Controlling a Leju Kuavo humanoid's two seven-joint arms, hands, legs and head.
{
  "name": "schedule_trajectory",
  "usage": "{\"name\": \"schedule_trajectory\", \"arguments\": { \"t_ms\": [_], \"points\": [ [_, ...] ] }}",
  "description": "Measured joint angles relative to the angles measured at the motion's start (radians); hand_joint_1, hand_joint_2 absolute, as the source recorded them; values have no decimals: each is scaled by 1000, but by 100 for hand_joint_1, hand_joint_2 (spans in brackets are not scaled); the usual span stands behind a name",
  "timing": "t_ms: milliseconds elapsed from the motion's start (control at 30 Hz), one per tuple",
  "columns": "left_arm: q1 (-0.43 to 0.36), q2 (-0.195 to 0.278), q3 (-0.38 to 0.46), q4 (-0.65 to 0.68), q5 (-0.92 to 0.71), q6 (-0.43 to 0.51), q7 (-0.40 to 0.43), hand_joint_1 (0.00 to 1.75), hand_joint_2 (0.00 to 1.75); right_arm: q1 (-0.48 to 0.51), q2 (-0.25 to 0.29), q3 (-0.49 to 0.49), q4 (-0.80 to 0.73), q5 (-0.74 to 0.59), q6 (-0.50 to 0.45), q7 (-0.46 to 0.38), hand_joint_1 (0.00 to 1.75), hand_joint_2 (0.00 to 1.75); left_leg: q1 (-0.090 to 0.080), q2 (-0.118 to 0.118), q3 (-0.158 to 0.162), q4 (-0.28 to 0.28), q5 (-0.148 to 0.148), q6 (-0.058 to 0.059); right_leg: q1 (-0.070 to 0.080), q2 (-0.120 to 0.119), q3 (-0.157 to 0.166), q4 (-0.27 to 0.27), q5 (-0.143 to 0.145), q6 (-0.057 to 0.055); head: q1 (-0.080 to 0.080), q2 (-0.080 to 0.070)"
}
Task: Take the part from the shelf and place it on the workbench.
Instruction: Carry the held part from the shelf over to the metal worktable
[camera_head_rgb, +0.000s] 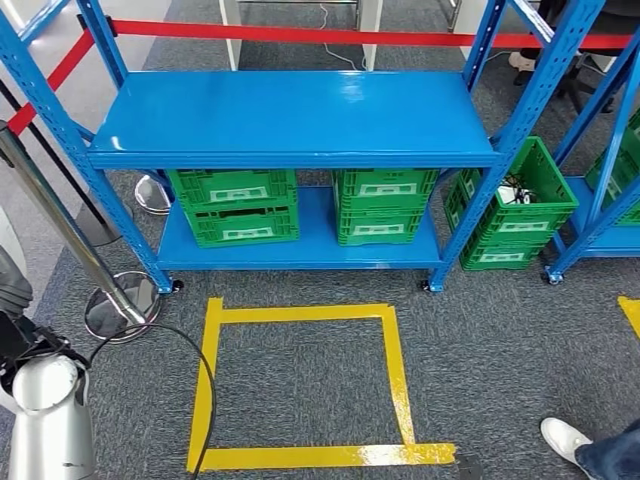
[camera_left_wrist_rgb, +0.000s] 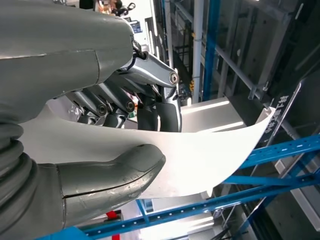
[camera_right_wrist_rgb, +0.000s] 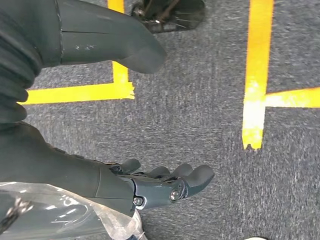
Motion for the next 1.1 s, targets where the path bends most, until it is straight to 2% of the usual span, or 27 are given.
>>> {"name": "schedule_trajectory", "arguments": {
  "t_ms": [33, 67, 100, 167, 200, 233, 333, 367, 433, 500, 533, 567, 600, 633, 700, 733, 767, 833, 900, 933, 1000, 1033, 1067, 1100],
  "points": [
    [2, 0, 0, 0, 0, 0, 0, 175, 175, 0, 0, -1, 0, 0, 0, 0, 0, 175, 0, 0, -8, 1, 5, 0, -1, 0, -18, 49, -17, 3, 0, 0],
    [4, 0, 0, 0, 0, 0, 0, 175, 175, 1, 0, -3, -1, -1, 0, -2, 0, 175, 0, 0, -14, 3, 9, -1, -3, 0, -17, 60, -14, 5, 0, 0],
    [5, 0, 0, 0, 0, 0, 0, 175, 175, 1, 0, -5, -2, -1, -1, -4, 0, 175, 0, 0, -20, 6, 12, -3, -4, 0, 6, 29, 7, 5, 0, 0],
    [6, 0, 0, -1, 0, 0, 0, 175, 175, -1, 0, -8, -4, -2, -3, -11, 0, 175, 0, -1, -29, 15, 15, -8, -7, 0, 91, -114, 65, 6, 0, 0],
    [6, 0, 0, -3, 0, 0, 0, 175, 175, -2, 0, -10, -5, -3, -1, -13, 0, 175, -2, -1, -34, 21, 16, -13, -7, 1, 126, -177, 82, 3, 0, 0],
    [6, 0, 0, -4, 0, 0, -1, 175, 175, -3, 0, -11, -6, -2, 5, -11, 0, 175, -4, 0, -39, 25, 19, -18, -7, 2, 146, -215, 89, 0, -1, 0],
    [6, 0, 0, -9, 0, 0, -3, 175, 175, -1, 1, -12, -5, 7, 34, 15, 0, 175, -5, 0, -51, 30, 29, -36, -6, 2, 144, -225, 97, -20, -1, 0],
    [7, 1, 1, -10, 0, 0, -3, 175, 175, 0, 1, -12, -5, 11, 44, 27, 0, 175, -4, -1, -55, 38, 21, -42, -7, 2, 141, -225, 102, -27, -2, 0],
    [7, 3, 1, -11, 2, 0, -4, 175, 175, 1, 3, -13, -4, 18, 59, 50, 0, 175, -2, -3, -81, 101, -29, -51, -9, 0, 133, -228, 111, -41, -4, 0],
    [11, 6, 2, -11, 9, 0, -7, 175, 175, 2, 3, -13, -3, 23, 72, 66, 0, 175, -1, -3, -132, 239, -106, -59, -7, -1, 121, -227, 119, -49, -6, 0],
    [15, 8, 4, -11, 14, 0, -9, 175, 175, 3, 4, -13, -2, 25, 77, 72, 0, 175, -1, -3, -150, 294, -129, -60, -5, -1, 116, -227, 122, -51, -6, 0],
    [18, 10, 5, -11, 18, 0, -10, 175, 175, 5, 4, -13, -1, 27, 81, 77, 0, 175, -1, -3, -155, 324, -137, -59, -3, -1, 111, -226, 126, -51, -6, 0],
    [20, 12, 7, -12, 20, 0, -13, 175, 175, 7, 5, -13, 0, 29, 85, 80, 0, 175, -1, -3, -138, 304, -121, -56, -2, -1, 108, -226, 129, -51, -6, 0],
    [21, 14, 9, -13, 21, 0, -16, 175, 175, 9, 6, -13, 0, 30, 88, 82, 0, 175, -2, -2, -104, 251, -92, -50, 0, -3, 106, -226, 131, -51, -6, 0],
    [20, 15, 14, -19, 19, 0, -21, 175, 175, 12, 9, -14, 0, 34, 96, 82, 0, 175, -8, 22, -25, 104, -41, -35, 5, -9, 105, -223, 132, -49, -6, 0],
    [20, 16, 15, -23, 18, 0, -22, 175, 175, 13, 10, -14, 0, 36, 99, 82, 0, 175, -12, 34, -1, 55, -29, -29, 8, -15, 103, -221, 134, -46, -5, 0],
    [20, 15, 17, -25, 18, 0, -24, 175, 175, 14, 11, -14, 0, 39, 101, 82, 0, 175, -16, 41, 9, 28, -27, -24, 10, -21, 100, -220, 135, -43, -5, 0],
    [23, 15, 20, -27, 19, 0, -26, 175, 175, 16, 12, -15, 0, 45, 104, 82, 0, 175, -17, 28, 2, 22, -24, -17, 12, -37, 96, -220, 138, -35, -4, 0],
    [26, 15, 25, -30, 19, 0, -29, 175, 175, 15, 13, -15, 0, 51, 105, 82, 0, 175, -12, 13, -1, 13, -11, -8, 11, -36, 83, -199, 118, -25, -3, 0],
    [26, 15, 26, -31, 19, 0, -31, 175, 175, 15, 13, -15, 0, 54, 105, 82, 0, 175, -9, 6, -3, 9, -5, -4, 10, -27, 66, -162, 92, -19, -1, 0],
    [29, 14, 28, -31, 19, 0, -33, 175, 175, 15, 13, -15, 0, 60, 110, 83, 0, 175, -7, -9, -11, 9, 1, 1, 6, -7, 9, -31, 22, -12, 1, 0],
    [31, 14, 29, -31, 19, 0, -33, 175, 175, 16, 13, -15, 0, 62, 113, 83, 0, 175, -7, -17, -15, 10, 4, 1, 4, -3, -17, 31, -2, -10, 1, 0],
    [34, 14, 30, -31, 19, 0, -34, 175, 175, 16, 13, -15, 0, 64, 117, 83, 0, 175, -7, -26, -17, 11, 5, 0, 3, -2, -30, 65, -9, -8, 1, 0],
    [35, 14, 32, -31, 19, 0, -35, 175, 175, 16, 13, -15, 0, 67, 121, 83, 0, 175, -6, -35, -19, 12, 7, -1, 2, 0, -24, 58, 4, -7, 2, 0]
  ]
}}
